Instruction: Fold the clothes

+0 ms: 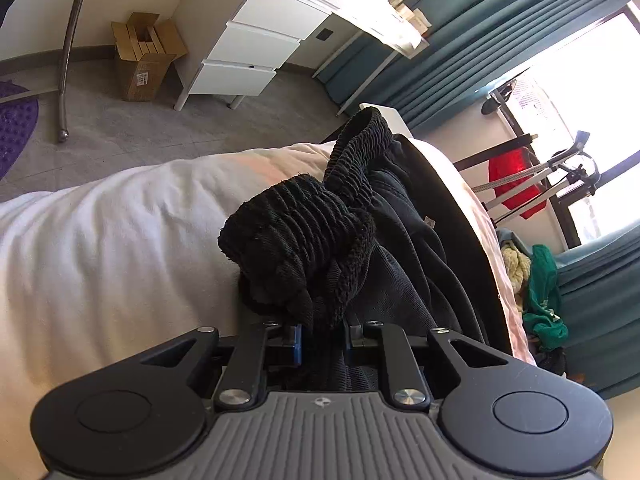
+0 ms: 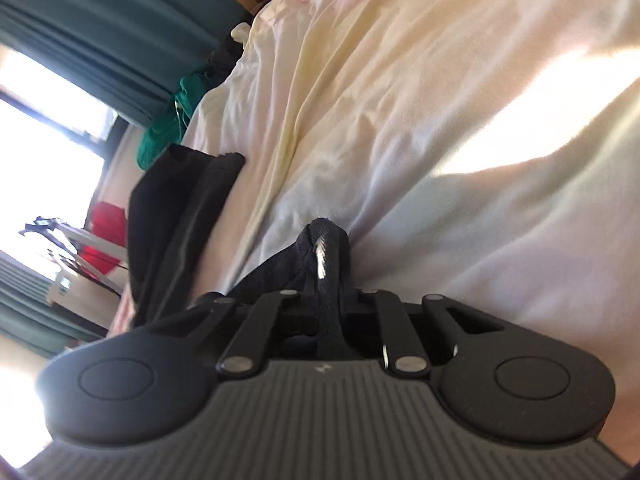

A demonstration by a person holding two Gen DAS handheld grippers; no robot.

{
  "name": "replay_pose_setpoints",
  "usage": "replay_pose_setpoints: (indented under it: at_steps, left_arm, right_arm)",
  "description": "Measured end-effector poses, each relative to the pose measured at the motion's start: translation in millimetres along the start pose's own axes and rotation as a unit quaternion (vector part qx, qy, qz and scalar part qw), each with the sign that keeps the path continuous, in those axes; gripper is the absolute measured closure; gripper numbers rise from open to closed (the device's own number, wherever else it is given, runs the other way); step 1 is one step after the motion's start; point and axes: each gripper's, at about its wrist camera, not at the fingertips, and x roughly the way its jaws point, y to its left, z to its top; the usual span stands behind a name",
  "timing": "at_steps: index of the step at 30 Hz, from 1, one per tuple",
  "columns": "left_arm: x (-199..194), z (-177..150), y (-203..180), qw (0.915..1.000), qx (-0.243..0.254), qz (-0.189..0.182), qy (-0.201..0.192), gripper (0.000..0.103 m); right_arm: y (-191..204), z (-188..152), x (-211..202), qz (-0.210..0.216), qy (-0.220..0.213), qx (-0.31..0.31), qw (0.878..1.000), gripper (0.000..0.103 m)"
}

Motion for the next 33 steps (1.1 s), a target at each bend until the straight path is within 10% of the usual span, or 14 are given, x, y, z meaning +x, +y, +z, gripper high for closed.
replay_pose_setpoints:
  at_steps: [9, 16, 19, 25, 28, 30, 33]
  left_arm:
    - [-5.4, -8.5, -10.6, 0.9998, 0.013, 0.005, -0.017, 0.085]
    - [-11.4, -8.3, -18.3, 0.9987, 0.045, 0.017, -0.019, 0.085]
    - [-10.8, -5.4, -12.1, 0.9990, 0.040, 0.019, -0.005, 0.084]
    - [-8.2, -6.0, -9.3, 0.9972, 0.066, 0.034, 0.005, 0.077]
    - [-12.8, -5.2, -10.7, 0.9957, 0.083, 0.042, 0.003, 0.069]
    - [-20.6, -6.0, -14.0, 0.9935, 0.102, 0.051, -0.004, 0.060]
    - [-41.7, -9.4, -22.0, 0.9871, 0.138, 0.067, -0.047, 0.033]
  right_arm:
    - [45.1, 10.1, -88.2, 0.104, -0.211, -0.074, 0.969, 0.097]
    - [-30.9, -1.1, -95.4, -0.084, -0.146, 0.102, 0.980, 0.096]
    - [-55.6, -9.9, -90.4, -0.103, -0.114, 0.171, 0.973, 0.096]
    - [-18.4, -14.6, -102.3, -0.120, -0.147, 0.063, 0.980, 0.091]
    - [0.2, -16.9, -108.3, -0.127, -0.163, 0.008, 0.978, 0.068]
    - [12.6, -18.5, -112.3, -0.132, -0.173, -0.028, 0.976, 0.029]
    - [31.2, -20.8, -118.3, -0.139, -0.187, -0.083, 0.969, 0.020]
